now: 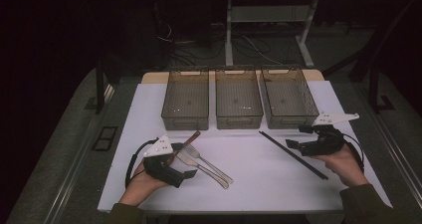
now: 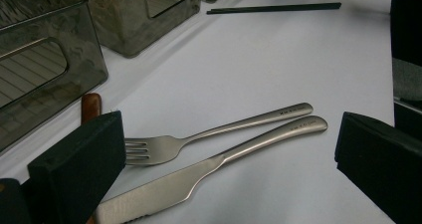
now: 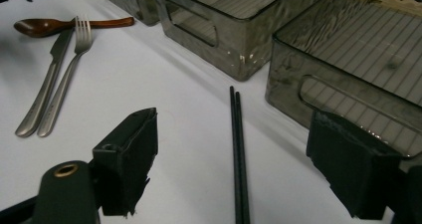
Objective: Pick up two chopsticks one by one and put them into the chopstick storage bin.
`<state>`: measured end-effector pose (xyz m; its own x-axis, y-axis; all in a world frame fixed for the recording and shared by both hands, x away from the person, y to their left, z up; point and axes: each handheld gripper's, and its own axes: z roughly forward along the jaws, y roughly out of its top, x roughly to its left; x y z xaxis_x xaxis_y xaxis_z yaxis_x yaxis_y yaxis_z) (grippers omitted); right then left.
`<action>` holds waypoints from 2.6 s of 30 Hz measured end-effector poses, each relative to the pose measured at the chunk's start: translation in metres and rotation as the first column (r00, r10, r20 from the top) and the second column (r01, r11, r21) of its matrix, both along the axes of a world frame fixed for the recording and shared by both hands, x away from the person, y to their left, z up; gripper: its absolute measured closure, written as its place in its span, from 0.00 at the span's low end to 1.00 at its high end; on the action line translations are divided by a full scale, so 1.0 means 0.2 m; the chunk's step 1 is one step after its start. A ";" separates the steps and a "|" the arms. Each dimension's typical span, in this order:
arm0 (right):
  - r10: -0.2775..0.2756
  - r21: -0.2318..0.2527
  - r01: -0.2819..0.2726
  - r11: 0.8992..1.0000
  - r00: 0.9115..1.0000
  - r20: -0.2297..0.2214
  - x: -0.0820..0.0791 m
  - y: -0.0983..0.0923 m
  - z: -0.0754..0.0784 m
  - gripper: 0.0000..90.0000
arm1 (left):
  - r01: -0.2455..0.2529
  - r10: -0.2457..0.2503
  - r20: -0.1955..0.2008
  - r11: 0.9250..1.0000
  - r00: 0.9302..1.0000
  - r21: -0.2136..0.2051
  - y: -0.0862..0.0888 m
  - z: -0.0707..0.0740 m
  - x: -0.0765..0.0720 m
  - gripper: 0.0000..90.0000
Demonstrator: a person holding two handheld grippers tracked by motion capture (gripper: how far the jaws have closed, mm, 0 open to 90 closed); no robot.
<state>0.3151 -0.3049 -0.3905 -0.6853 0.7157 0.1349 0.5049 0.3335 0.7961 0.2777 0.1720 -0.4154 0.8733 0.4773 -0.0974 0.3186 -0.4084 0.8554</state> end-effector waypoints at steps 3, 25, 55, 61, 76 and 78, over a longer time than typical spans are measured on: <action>-0.005 -0.004 0.005 1.000 1.000 -0.003 0.03 -0.01 -0.01 0.26 | 0.003 -0.003 0.001 1.000 1.000 0.002 0.00 0.00 0.00 0.00; -0.004 -0.103 -0.003 0.995 0.997 -0.072 0.05 -0.03 -0.07 0.62 | 0.003 -0.003 -0.005 1.000 1.000 -0.005 0.00 0.00 -0.01 0.00; 0.027 -0.229 -0.073 0.971 0.980 -0.199 0.04 -0.03 -0.19 0.90 | -0.004 0.004 -0.010 1.000 1.000 -0.006 0.00 0.00 -0.01 0.00; 0.034 -0.245 -0.088 0.966 0.976 -0.216 0.04 -0.03 -0.20 0.91 | -0.002 0.002 -0.009 1.000 1.000 -0.004 0.00 0.00 -0.01 0.00; 0.042 -0.256 -0.100 0.961 0.974 -0.223 0.04 -0.02 -0.21 0.94 | 0.000 0.000 -0.008 1.000 1.000 -0.002 0.00 0.00 -0.01 0.00; 0.043 -0.257 -0.102 0.961 0.974 -0.224 0.04 -0.02 -0.21 0.94 | -0.001 0.000 -0.009 1.000 1.000 -0.002 0.00 0.00 -0.01 0.00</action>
<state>0.3224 -0.3094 -0.4318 -0.7127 0.6948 0.0964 0.6201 0.5599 0.5495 0.2753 0.1729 -0.4152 0.8722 0.4776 -0.1059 0.3262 -0.4066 0.8534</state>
